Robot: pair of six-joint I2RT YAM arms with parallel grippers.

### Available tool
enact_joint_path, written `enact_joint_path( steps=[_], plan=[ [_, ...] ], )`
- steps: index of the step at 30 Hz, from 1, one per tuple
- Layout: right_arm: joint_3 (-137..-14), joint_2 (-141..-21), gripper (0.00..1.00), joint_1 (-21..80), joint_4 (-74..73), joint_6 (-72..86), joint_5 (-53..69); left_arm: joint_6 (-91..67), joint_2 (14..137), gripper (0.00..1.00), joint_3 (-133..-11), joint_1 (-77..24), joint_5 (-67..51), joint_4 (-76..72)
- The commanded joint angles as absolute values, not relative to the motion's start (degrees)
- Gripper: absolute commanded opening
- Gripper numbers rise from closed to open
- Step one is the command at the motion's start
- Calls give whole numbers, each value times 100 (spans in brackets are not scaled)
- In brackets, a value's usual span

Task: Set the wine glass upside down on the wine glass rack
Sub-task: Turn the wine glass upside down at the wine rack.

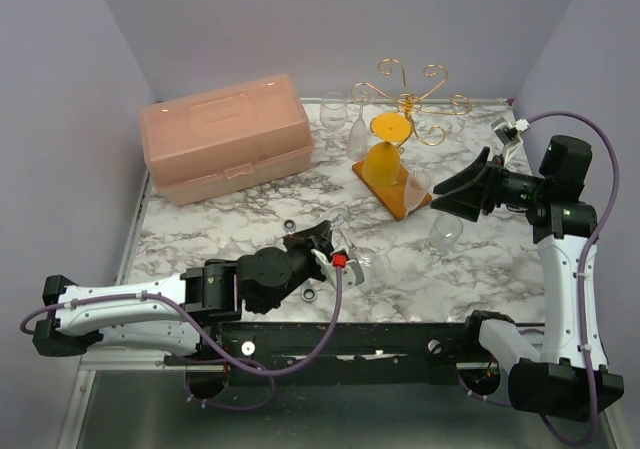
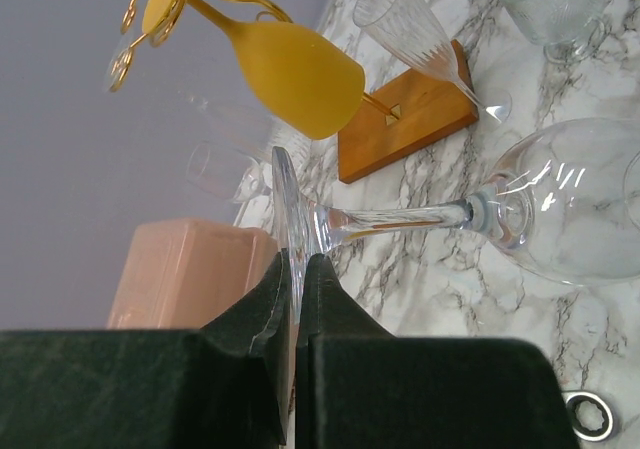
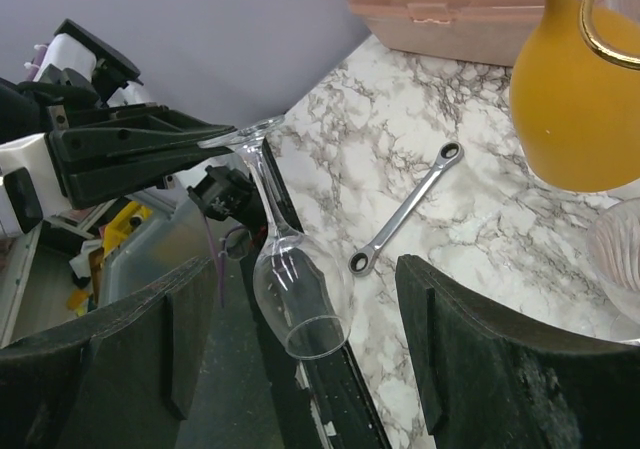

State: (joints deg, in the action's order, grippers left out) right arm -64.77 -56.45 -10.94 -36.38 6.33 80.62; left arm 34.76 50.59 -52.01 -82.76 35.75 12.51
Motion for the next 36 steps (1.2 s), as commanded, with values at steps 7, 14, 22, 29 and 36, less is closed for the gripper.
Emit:
enact_joint_path(
  steps=[7,14,22,29,36],
  plan=[
    [-6307,-5599,79,-1090,-3343,951,8207,3846,5135,0,-5095,-8473,3996,367],
    [-6133,-5602,79,-1090,-3037,1387,8222,4208,5032,0,-4689,-8479,3905,-230],
    [-5982,-5732,78,-1094,-2796,1907,8096,5174,5191,0,-4047,-8473,3213,-1893],
    [-5895,-5758,77,-1041,-2638,2381,7995,5886,5752,0,-4192,-8477,3168,-2251],
    [-5828,-5618,74,-882,-2619,2690,7581,6985,6418,0,-4113,-8482,3709,-2938]
  ],
)
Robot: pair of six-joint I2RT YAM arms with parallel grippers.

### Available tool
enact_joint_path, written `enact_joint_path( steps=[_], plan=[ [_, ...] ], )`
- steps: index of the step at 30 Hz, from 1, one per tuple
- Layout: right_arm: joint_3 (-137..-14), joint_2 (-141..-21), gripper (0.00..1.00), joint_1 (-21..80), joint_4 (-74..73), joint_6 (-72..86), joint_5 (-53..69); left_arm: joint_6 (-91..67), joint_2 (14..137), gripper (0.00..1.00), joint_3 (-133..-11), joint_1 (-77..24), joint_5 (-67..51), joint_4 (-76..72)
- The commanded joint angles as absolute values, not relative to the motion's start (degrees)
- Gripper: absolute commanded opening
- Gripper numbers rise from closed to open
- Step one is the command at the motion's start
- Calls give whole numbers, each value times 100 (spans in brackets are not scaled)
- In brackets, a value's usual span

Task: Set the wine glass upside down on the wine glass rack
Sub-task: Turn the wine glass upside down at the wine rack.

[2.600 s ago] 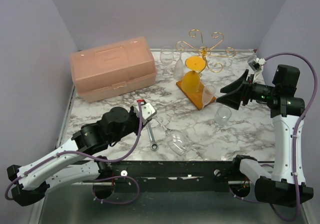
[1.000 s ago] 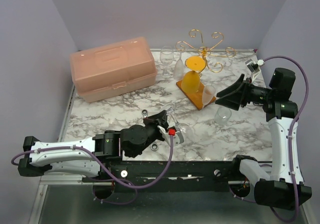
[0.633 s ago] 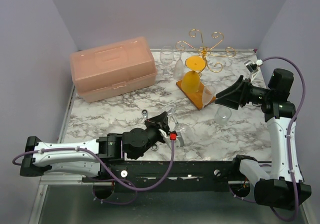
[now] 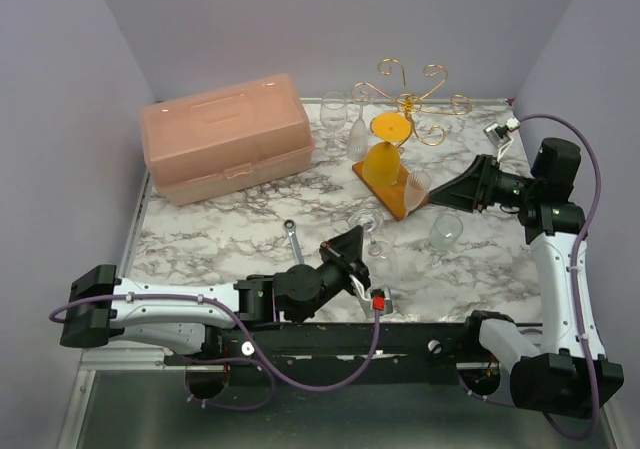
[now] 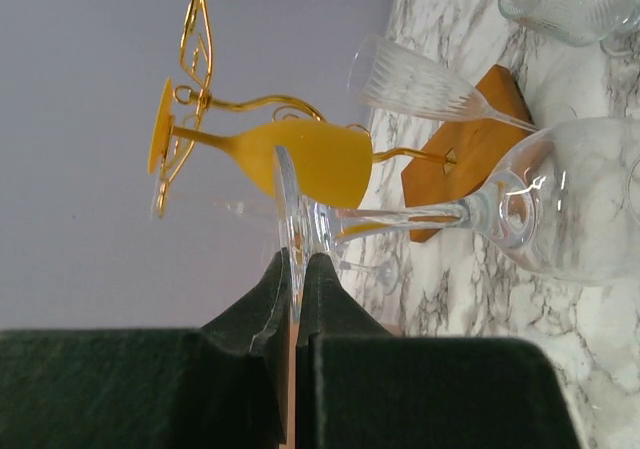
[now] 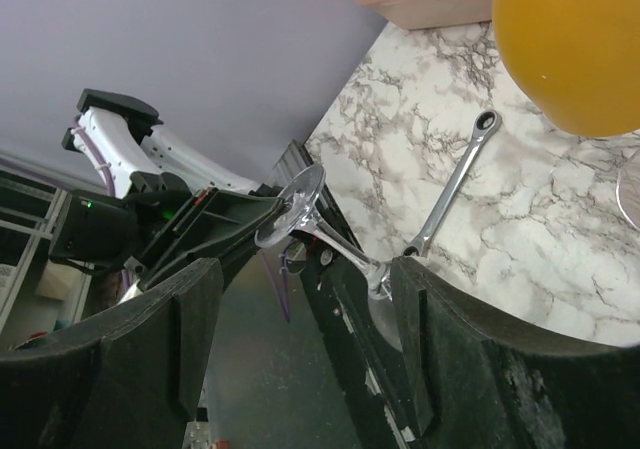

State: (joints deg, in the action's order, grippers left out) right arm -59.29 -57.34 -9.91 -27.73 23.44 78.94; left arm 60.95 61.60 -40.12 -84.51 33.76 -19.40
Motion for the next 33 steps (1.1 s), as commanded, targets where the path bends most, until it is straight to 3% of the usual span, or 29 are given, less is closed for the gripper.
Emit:
enact_joint_path(
  steps=[1,10,19,28,33],
  plan=[
    [-5767,-5609,74,-846,-2592,2757,7486,7084,6488,0,-4118,-8494,3764,-3045],
    [-5358,-5636,72,-565,-2253,3829,6579,8228,7450,0,-4306,-8684,4318,-4168],
    [-5036,-5643,66,-3,-2155,4069,6417,8096,7876,0,-4738,-8687,4339,-3855],
    [-4847,-5680,56,369,-1728,4421,6698,8069,8021,0,-4843,-8684,4263,-3723],
    [-4846,-5730,45,421,-1670,4501,6749,8070,8057,0,-4867,-8687,4239,-3709]
  ],
)
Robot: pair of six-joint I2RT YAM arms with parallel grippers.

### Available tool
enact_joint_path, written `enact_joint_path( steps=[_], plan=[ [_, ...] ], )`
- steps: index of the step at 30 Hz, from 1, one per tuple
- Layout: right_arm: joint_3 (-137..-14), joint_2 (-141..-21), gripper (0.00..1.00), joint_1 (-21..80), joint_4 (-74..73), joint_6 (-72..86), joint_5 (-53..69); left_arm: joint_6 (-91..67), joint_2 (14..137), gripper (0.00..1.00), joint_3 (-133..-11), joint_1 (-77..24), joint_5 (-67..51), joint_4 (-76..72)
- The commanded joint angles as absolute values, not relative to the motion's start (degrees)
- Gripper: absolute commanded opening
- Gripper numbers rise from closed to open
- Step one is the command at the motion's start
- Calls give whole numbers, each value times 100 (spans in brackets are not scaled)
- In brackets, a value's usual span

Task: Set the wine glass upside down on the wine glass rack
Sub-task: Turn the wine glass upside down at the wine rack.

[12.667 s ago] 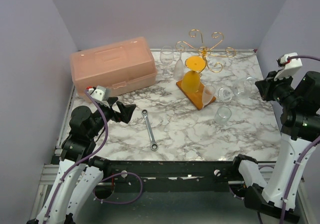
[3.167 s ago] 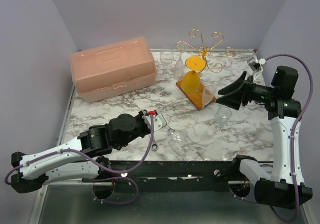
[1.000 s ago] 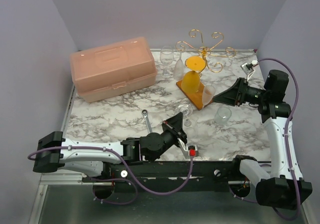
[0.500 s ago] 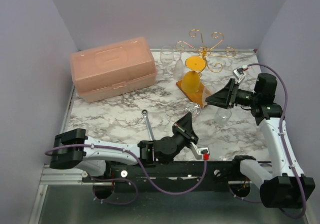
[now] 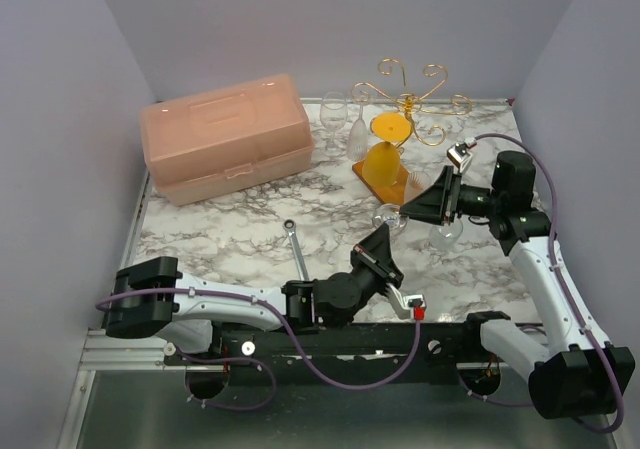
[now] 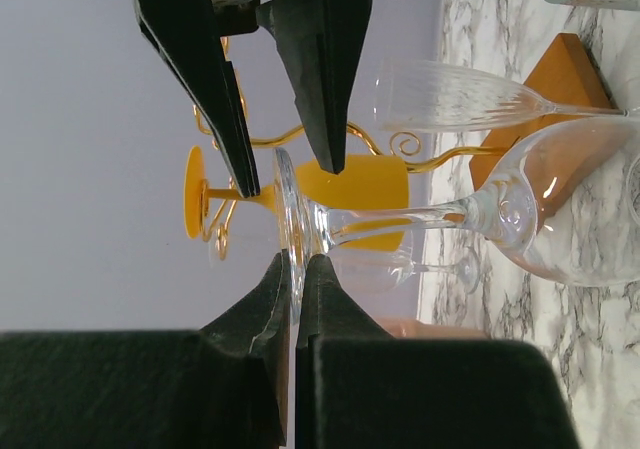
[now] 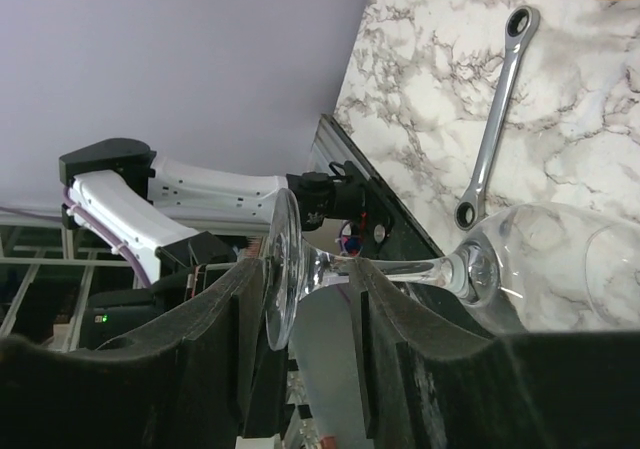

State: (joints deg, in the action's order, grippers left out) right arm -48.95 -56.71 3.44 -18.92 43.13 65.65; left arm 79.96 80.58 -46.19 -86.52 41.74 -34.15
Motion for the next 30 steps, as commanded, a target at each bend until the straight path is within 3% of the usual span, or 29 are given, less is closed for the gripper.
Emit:
enact_joint_path(
  steps=[1,9,14,17,23,30],
  plan=[
    [-4838,-5746,43,437,-1662,4528,6759,8071,8067,0,-4884,-8684,4222,-3709],
    [-4783,-5774,28,523,-1682,4597,6967,8108,8213,0,-4974,-8684,4194,-3722],
    [-4682,-5735,2,528,-1613,4598,7153,8101,8259,0,-5009,-8684,4226,-3807],
    [-4675,-5670,0,527,-1546,4638,7189,8097,8279,0,-5019,-8688,4359,-3958],
    [-4696,-5642,0,489,-1389,4813,7266,7776,8086,50,-4779,-8785,4456,-4315],
    [-4702,-5460,0,309,-1413,4901,7465,6156,7256,81,-4716,-9123,4404,-2966]
  ],
)
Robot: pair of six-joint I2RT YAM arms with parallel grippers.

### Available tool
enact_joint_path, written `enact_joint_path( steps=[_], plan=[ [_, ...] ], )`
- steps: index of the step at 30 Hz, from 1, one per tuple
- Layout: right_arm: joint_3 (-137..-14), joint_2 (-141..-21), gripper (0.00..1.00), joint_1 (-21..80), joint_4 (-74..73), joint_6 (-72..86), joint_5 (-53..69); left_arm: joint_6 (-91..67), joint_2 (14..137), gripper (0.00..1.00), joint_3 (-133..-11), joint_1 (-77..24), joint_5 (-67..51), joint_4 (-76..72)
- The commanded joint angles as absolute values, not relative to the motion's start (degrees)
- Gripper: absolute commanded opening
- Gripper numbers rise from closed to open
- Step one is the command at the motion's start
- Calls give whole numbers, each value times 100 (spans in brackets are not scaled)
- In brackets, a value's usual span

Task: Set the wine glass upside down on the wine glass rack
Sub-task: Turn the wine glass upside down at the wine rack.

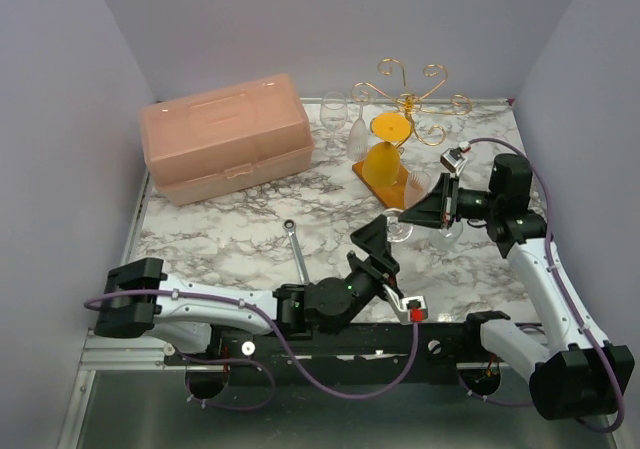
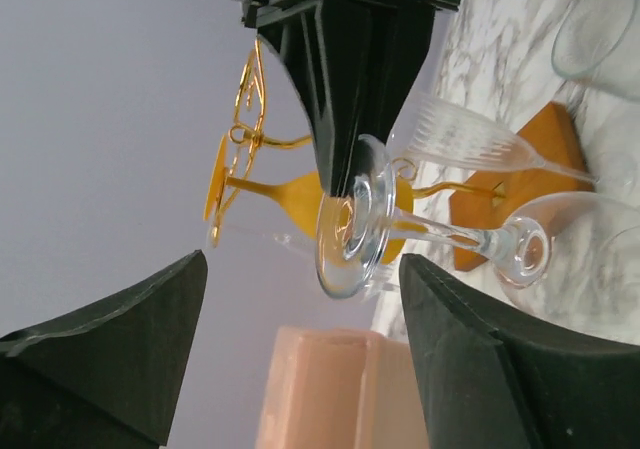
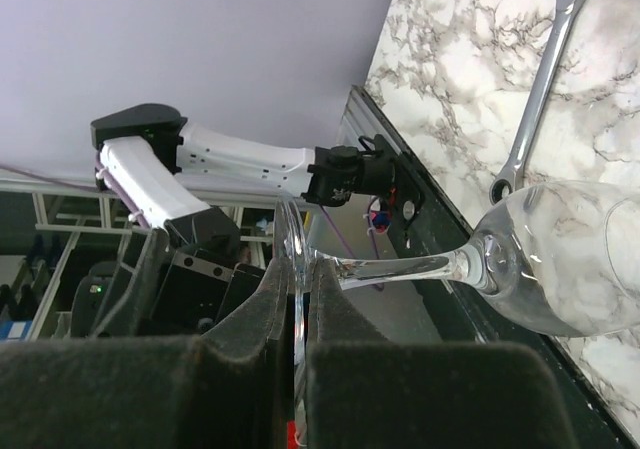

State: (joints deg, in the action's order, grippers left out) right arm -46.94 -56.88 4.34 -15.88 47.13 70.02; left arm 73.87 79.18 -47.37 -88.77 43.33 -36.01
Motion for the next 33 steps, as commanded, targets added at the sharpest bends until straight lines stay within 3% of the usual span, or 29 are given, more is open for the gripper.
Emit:
enact_joint_path(
  steps=[1,6,14,19,25,33],
  plan=[
    [-4715,-5430,0,287,-1430,4910,7508,5859,7052,85,-4722,-9163,4340,-2753],
    [-4988,-5399,0,168,-1731,4712,7655,3982,5849,98,-4894,-9214,3725,-1164],
    [-5814,-5417,0,42,-2197,4322,7767,2640,4168,98,-4970,-9076,3686,-149],
    [-6403,-5469,0,40,-2213,4424,7938,1953,3418,99,-4951,-8359,3570,368],
    [-6969,-5525,0,-189,-1977,4795,8224,1271,3116,99,-4953,-6935,2960,861],
    [-7610,-5555,0,-490,-1279,5436,8520,1493,3398,98,-4767,-6146,3013,967]
  ],
)
